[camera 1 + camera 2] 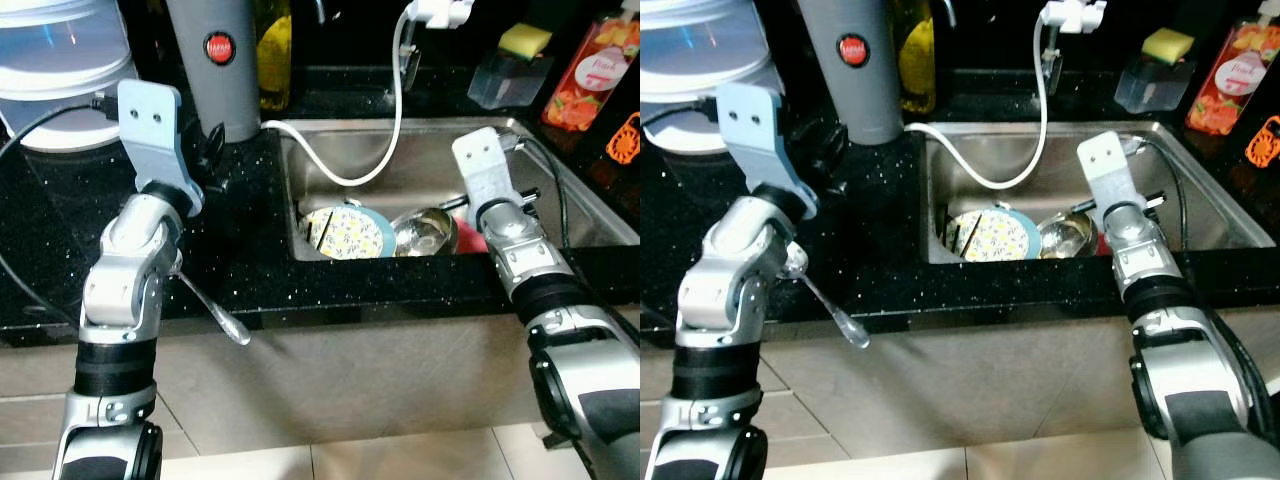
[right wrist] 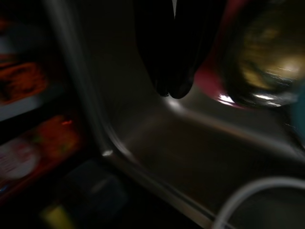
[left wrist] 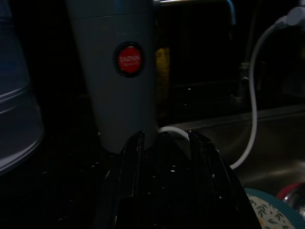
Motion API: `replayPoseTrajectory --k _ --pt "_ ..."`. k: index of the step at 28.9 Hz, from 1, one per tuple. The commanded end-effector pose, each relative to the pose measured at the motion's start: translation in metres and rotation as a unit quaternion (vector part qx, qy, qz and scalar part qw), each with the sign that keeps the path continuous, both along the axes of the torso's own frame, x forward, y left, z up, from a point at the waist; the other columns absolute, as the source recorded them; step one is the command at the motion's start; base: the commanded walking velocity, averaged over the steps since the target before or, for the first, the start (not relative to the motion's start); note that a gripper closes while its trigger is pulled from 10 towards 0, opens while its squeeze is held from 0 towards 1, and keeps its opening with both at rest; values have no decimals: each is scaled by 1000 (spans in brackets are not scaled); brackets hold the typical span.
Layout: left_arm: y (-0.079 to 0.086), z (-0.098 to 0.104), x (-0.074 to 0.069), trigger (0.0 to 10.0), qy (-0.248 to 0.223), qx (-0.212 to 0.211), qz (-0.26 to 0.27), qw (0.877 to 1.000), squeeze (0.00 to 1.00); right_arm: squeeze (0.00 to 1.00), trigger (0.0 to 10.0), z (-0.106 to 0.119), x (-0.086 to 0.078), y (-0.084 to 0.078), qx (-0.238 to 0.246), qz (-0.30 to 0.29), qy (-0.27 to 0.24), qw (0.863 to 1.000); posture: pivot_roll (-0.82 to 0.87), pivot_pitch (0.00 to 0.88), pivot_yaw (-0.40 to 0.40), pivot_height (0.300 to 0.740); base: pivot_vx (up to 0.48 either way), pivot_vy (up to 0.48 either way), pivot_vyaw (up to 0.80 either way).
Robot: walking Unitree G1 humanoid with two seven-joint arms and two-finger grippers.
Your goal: Kitchen organization
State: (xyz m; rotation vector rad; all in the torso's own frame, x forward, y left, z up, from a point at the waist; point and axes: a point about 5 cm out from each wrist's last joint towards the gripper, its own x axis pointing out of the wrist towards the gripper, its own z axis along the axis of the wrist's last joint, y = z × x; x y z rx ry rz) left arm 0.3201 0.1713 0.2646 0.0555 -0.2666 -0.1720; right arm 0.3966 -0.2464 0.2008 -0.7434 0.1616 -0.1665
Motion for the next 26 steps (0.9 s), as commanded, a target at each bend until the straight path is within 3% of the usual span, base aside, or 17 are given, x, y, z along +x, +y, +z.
replayPoseTrajectory --k 1,2,5,14,18,20,21,26 --pt "3 2 -4 10000 -8 11 9 1000 0 0 10000 3 -1 -8 -56 -6 0 998 184 0 -69 740 0 0 0" --pt "4 1 -4 10000 -8 12 13 1000 0 0 10000 2 -2 -13 -85 -8 8 996 183 0 -70 740 0 0 0" --pt "5 2 -4 10000 -9 13 16 1000 0 0 10000 -3 -4 -18 -95 -7 25 995 182 0 -69 740 0 0 0" --pt "6 2 -2 10000 -8 13 18 1000 0 0 10000 -27 -10 -18 -2 40 113 993 176 0 -60 740 0 0 0" --pt "6 2 -1 10000 -6 14 17 1000 0 0 10000 -33 -10 -10 28 102 159 982 166 0 -63 740 0 0 0" --pt "6 1 -2 10000 -6 14 18 1000 0 0 10000 -33 -10 -2 69 140 169 973 169 0 -64 740 0 0 0" --pt "7 1 -2 10000 -5 13 20 1000 0 0 10000 -31 -9 9 126 180 169 961 169 0 -64 740 0 0 0" --pt "9 0 -2 10000 -5 12 25 1000 0 0 10000 -20 -6 30 250 239 147 927 170 0 -68 740 0 0 0"
